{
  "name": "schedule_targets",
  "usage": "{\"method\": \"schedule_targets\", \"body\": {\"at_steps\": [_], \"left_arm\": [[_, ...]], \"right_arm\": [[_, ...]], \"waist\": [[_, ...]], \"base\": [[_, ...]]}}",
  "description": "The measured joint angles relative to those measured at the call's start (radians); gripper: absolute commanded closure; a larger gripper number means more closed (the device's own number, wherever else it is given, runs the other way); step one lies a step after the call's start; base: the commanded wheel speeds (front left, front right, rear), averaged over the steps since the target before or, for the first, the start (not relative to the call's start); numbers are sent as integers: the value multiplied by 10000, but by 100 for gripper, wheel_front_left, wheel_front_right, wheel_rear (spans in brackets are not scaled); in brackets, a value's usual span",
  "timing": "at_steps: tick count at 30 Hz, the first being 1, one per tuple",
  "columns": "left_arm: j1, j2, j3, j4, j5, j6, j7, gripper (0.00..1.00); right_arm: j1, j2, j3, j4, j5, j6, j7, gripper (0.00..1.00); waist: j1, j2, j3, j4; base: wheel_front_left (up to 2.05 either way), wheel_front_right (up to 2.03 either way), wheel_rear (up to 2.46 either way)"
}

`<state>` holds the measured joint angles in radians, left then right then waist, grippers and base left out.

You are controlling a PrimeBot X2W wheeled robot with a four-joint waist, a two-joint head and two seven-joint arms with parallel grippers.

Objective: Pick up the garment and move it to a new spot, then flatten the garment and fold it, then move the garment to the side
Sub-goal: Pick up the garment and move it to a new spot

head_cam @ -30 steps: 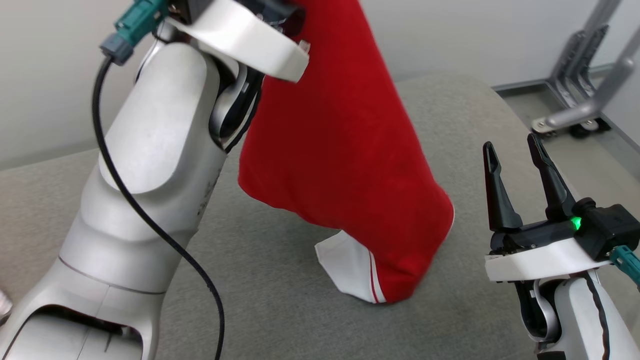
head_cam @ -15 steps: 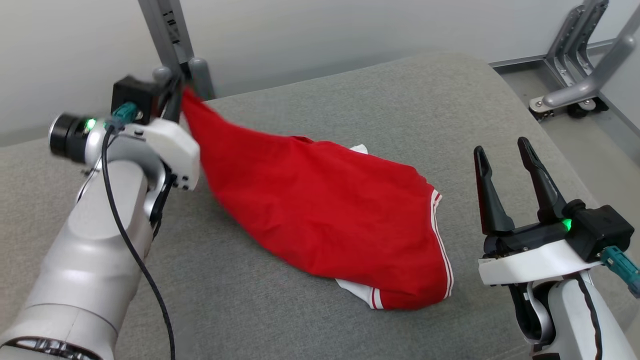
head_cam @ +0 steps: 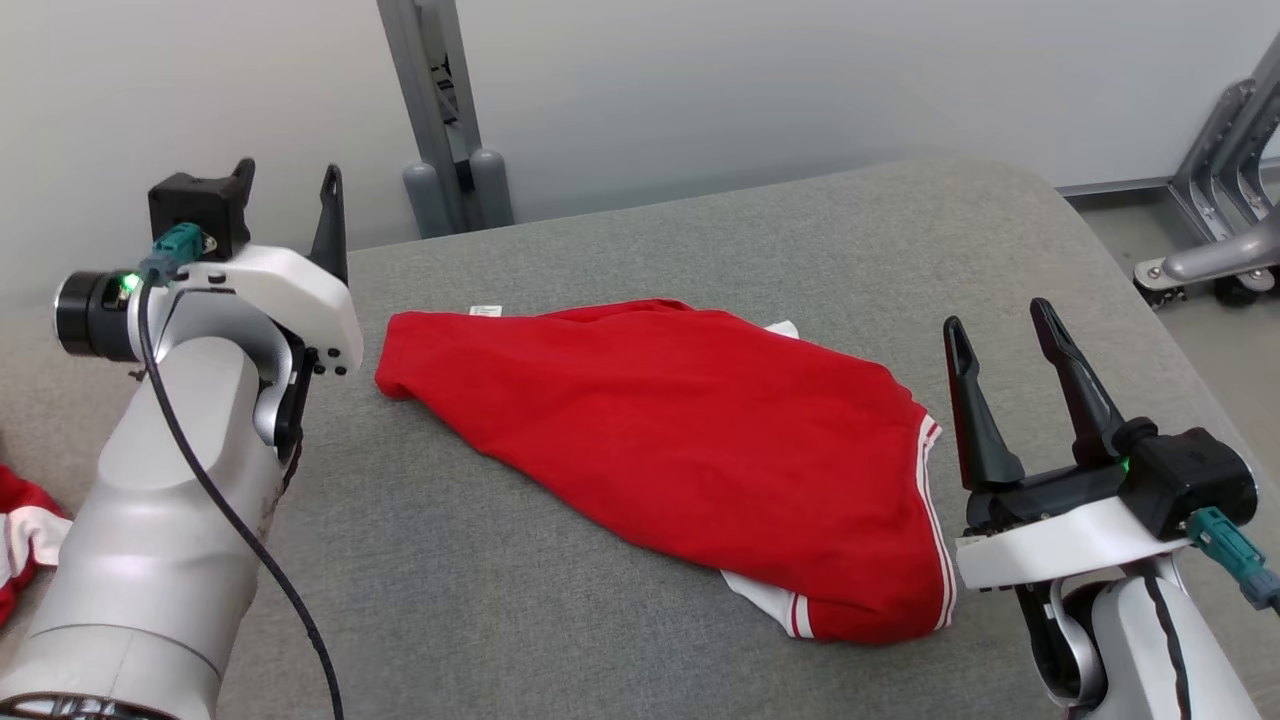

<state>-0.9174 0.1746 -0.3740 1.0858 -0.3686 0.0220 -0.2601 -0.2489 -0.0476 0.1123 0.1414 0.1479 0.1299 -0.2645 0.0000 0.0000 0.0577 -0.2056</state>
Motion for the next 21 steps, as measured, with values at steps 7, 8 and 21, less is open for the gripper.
{"method": "schedule_targets", "body": {"at_steps": [7,8,21], "left_arm": [[2202,428,1014,-3783,558,803,-15,0],[2596,445,1108,-4266,694,849,-13,0],[7345,-823,2859,-8272,1574,426,-15,0]], "right_arm": [[198,8,-167,-67,-242,0,0,0],[244,12,-221,-82,-255,2,0,0],[741,4,-619,-8,-512,6,0,0]], "waist": [[0,0,-278,590],[0,0,-299,677],[0,0,-402,1543]], "base": [[0,0,0],[0,0,0],[0,0,0]]}}
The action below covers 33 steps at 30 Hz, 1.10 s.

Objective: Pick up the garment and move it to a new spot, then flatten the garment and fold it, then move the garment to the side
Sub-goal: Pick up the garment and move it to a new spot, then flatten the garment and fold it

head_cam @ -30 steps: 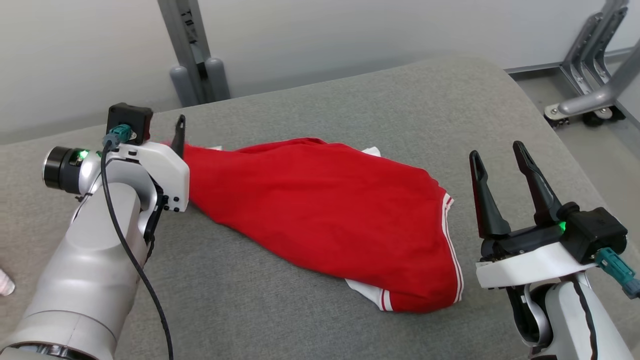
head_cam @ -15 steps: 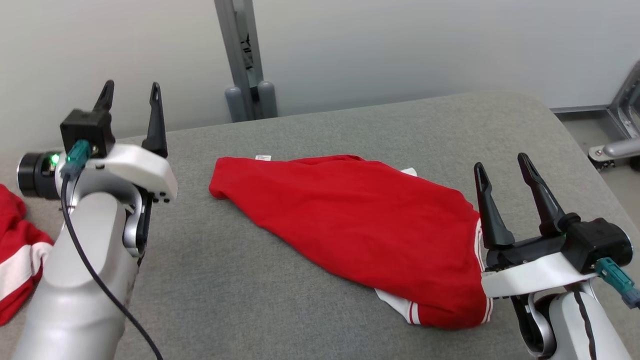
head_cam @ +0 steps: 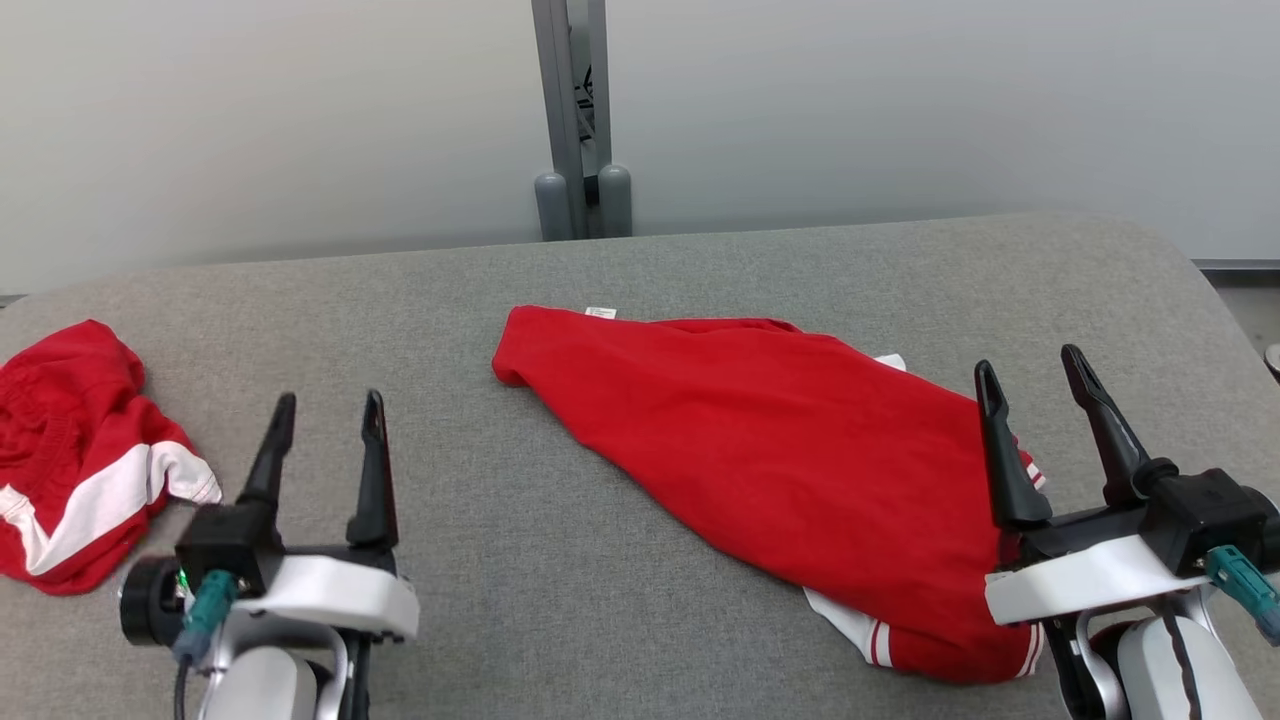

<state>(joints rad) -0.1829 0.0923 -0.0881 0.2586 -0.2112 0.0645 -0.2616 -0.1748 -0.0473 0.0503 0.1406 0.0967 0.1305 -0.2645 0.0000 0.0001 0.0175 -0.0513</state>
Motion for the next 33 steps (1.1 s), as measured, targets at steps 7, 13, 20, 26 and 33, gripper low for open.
{"method": "schedule_targets", "body": {"at_steps": [7,13,20,26,33], "left_arm": [[599,-391,157,-240,364,-297,0,0],[534,-426,117,-257,614,-372,0,0],[491,-441,-272,-92,408,-336,0,0],[43,-445,-535,111,514,-314,0,0],[-263,-435,-564,146,543,-334,0,0]], "right_arm": [[14,-12,-119,38,-10,0,0,0],[-90,-128,-180,675,209,0,0,0],[-1127,-986,537,3033,773,0,127,0],[-2481,-2257,1942,4644,2529,2,951,0],[-3622,-3753,3739,5135,5028,2,2357,0]], "waist": [[0,0,5,179],[1,0,105,216],[0,0,361,283],[0,0,757,513],[0,0,1323,788]], "base": [[0,0,0],[0,0,0],[0,0,0],[0,0,0],[0,0,0]]}}
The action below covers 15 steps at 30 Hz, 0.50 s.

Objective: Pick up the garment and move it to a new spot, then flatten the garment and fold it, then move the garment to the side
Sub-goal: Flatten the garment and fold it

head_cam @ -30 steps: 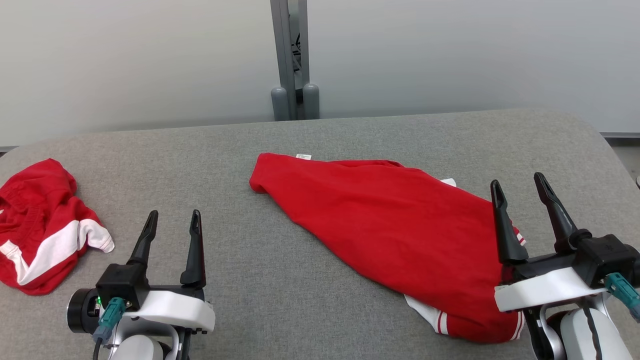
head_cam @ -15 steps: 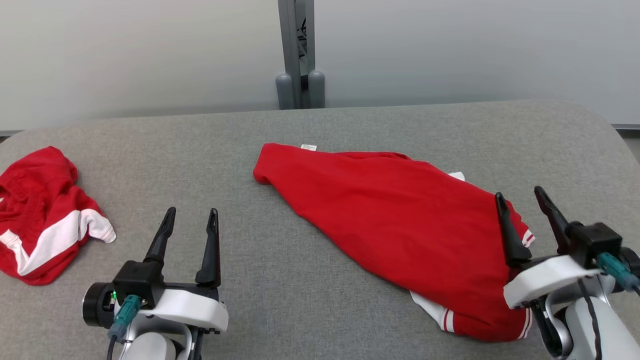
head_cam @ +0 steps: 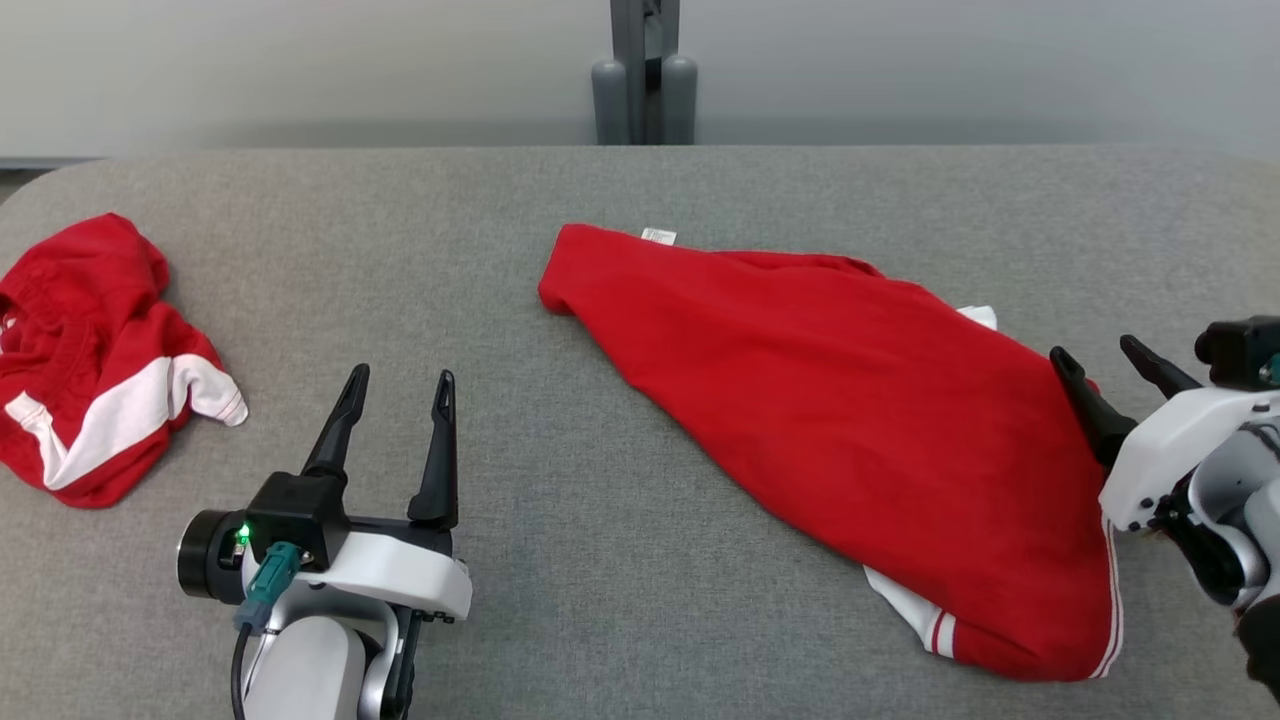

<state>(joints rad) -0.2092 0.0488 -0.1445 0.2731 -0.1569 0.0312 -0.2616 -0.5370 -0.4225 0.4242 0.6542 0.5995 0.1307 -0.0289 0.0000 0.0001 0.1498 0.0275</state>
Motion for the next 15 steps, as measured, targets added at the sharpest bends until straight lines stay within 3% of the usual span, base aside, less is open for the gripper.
{"method": "schedule_targets", "body": {"at_steps": [9,15], "left_arm": [[-317,-6,-360,-6,-148,81,0,0],[-430,-2,-464,13,-209,161,0,0]], "right_arm": [[-906,-1448,2027,-219,2518,0,1461,0],[-1260,-1916,3168,-343,3555,0,1810,0]], "waist": [[0,0,591,400],[0,0,724,571]], "base": [[0,0,0],[0,0,0]]}}
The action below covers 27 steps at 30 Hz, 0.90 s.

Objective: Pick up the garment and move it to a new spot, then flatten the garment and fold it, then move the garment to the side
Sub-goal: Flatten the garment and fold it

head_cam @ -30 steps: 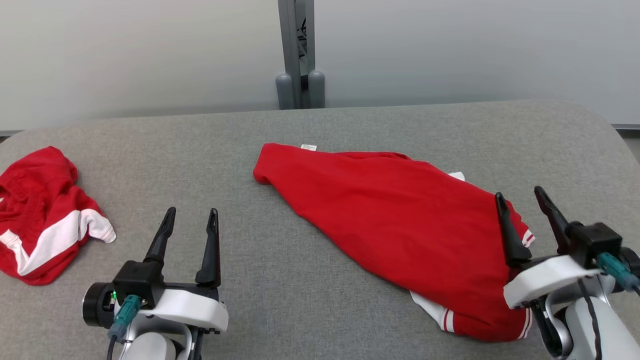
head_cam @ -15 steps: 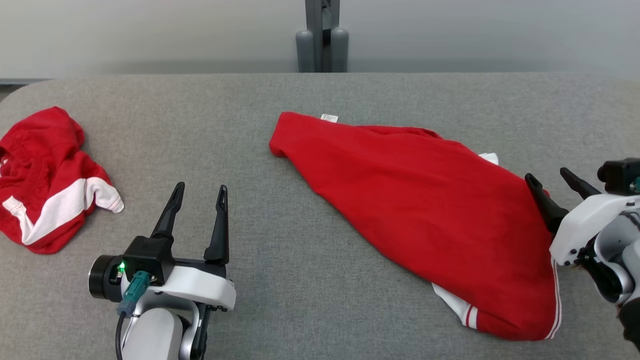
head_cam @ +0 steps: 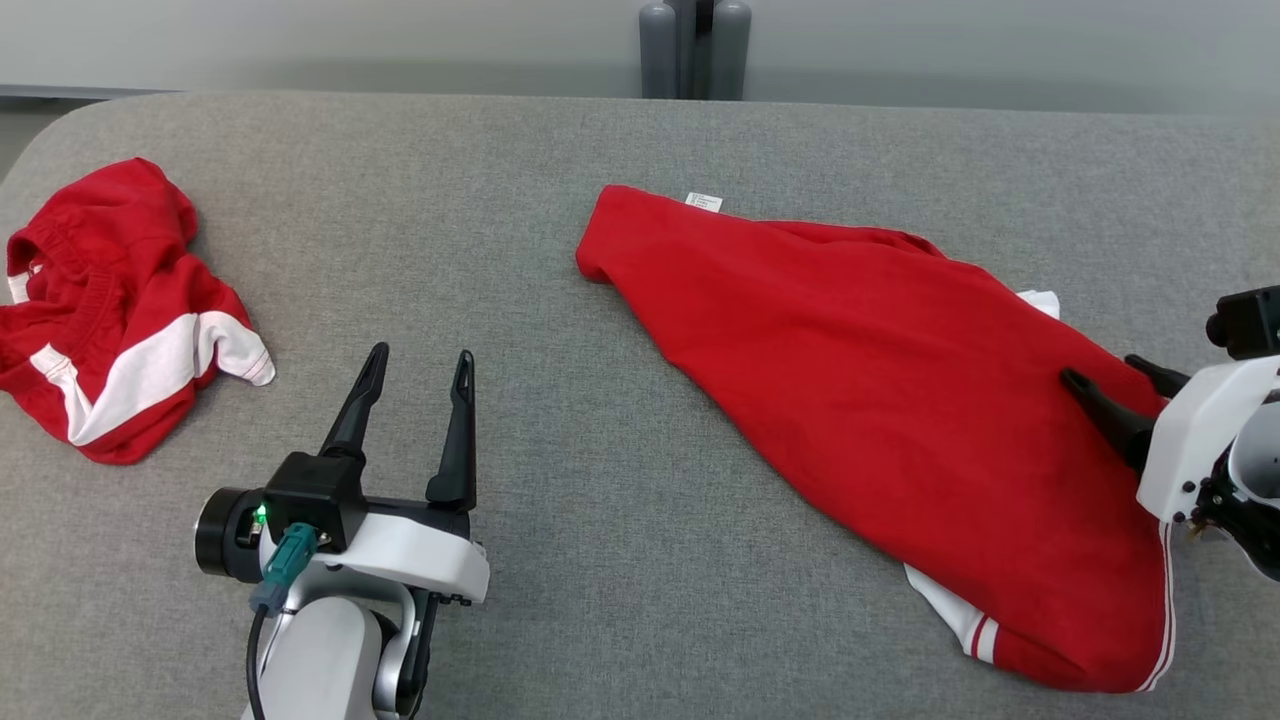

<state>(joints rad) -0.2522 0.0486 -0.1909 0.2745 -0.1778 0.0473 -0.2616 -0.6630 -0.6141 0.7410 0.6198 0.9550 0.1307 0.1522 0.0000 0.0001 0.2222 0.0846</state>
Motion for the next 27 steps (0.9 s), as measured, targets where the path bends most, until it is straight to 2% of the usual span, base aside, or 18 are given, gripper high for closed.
{"method": "schedule_targets", "body": {"at_steps": [1,2,3,4,10,17,21,23,27], "left_arm": [[0,0,-2,13,-12,25,0,0],[0,0,-6,21,-13,29,0,0],[0,0,-12,29,-15,36,0,0],[0,0,-12,36,-19,38,0,0],[0,-4,-2,86,-27,75,0,0],[28,-2,-6,190,-27,98,0,0],[133,-2,-31,207,-63,113,0,0],[221,-2,-65,242,-84,111,0,0],[274,-4,-125,219,-169,107,0,0]], "right_arm": [[-47,-42,119,31,174,2,27,0],[-82,-86,247,73,330,0,86,11],[-113,-157,435,94,393,0,136,61],[-148,-198,556,107,468,0,134,100],[-473,-334,1388,140,995,0,-282,100],[-1147,-499,1954,529,593,0,-1958,100],[-1953,-541,2077,1386,-245,2,-3193,100],[-2549,-550,2127,1983,-1143,2,-3770,100],[-3730,-272,1459,2824,-2761,0,-4113,100]], "waist": [[0,0,3,8],[0,0,1,16],[0,-1,-4,22],[0,0,-10,25],[0,0,-97,-6],[0,0,-396,-38],[0,0,-664,-33],[0,0,-788,-11],[0,0,-1006,58]], "base": [[0,0,0],[0,0,0],[0,0,0],[0,0,0],[0,0,0],[0,0,0],[0,0,0],[0,0,0],[0,0,0]]}}
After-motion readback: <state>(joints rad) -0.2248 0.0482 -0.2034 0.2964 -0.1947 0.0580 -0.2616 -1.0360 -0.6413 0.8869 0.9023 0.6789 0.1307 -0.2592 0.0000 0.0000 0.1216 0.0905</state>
